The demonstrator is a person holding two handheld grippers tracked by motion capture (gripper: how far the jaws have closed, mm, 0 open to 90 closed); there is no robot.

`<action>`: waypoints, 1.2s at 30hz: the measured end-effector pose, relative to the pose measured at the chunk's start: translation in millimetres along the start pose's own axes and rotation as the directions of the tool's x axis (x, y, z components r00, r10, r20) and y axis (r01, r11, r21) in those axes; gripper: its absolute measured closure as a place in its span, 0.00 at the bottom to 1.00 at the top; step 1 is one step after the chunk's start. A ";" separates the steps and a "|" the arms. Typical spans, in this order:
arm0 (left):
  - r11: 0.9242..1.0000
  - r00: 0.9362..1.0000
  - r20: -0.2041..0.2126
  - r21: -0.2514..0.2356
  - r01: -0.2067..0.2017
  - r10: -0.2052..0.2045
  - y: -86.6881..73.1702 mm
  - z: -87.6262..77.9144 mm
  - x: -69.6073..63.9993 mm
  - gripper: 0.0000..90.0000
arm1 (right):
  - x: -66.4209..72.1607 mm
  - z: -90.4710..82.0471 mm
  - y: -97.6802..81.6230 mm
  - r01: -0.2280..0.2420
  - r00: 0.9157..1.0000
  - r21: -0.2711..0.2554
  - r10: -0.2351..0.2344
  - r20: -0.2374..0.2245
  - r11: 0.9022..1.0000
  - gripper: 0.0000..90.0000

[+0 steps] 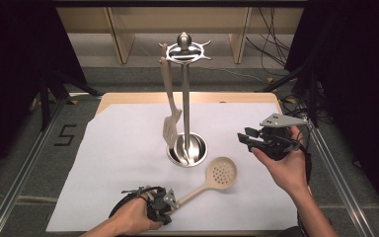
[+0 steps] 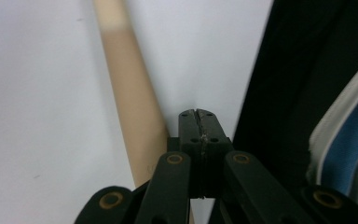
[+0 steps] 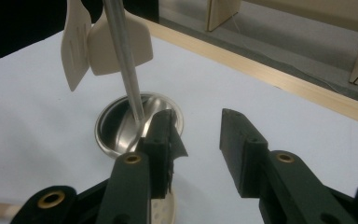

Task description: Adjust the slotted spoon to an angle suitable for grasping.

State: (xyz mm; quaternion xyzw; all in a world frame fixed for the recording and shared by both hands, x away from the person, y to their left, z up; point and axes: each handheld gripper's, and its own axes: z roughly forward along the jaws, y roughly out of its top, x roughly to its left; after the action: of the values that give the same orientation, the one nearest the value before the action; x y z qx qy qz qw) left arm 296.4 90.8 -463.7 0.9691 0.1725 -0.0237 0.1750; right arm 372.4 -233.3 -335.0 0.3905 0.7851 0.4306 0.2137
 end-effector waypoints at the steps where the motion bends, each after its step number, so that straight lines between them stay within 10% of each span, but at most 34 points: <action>1: 1.000 1.000 -0.012 0.010 0.005 -0.005 -0.1 -0.9 2.5 1.00 | 0.2 0.0 0.0 0.000 1.000 0.000 0.000 0.001 1.000 0.72; 13: 0.995 0.992 -0.079 0.010 0.096 -0.095 -5.5 -8.8 47.3 0.99 | 3.2 6.6 -0.7 0.010 1.000 0.007 -0.010 -0.012 1.000 0.72; 25: 0.977 0.970 -0.126 -0.065 0.203 -0.210 -5.5 -10.8 83.5 0.99 | 17.2 24.2 -1.7 0.057 0.996 0.120 -0.048 -0.079 0.991 0.72; 36: 0.960 0.950 -0.164 -0.133 0.245 -0.265 -1.6 -8.0 98.1 0.99 | 34.8 55.0 -10.2 0.172 0.976 0.263 -0.128 -0.177 0.949 0.71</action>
State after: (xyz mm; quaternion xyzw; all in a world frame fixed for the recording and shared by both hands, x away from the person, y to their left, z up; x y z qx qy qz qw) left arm 387.9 127.0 -467.1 0.9254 0.3127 0.0515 0.2078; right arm 384.0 -180.8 -373.1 0.3202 0.8795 0.3285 0.1265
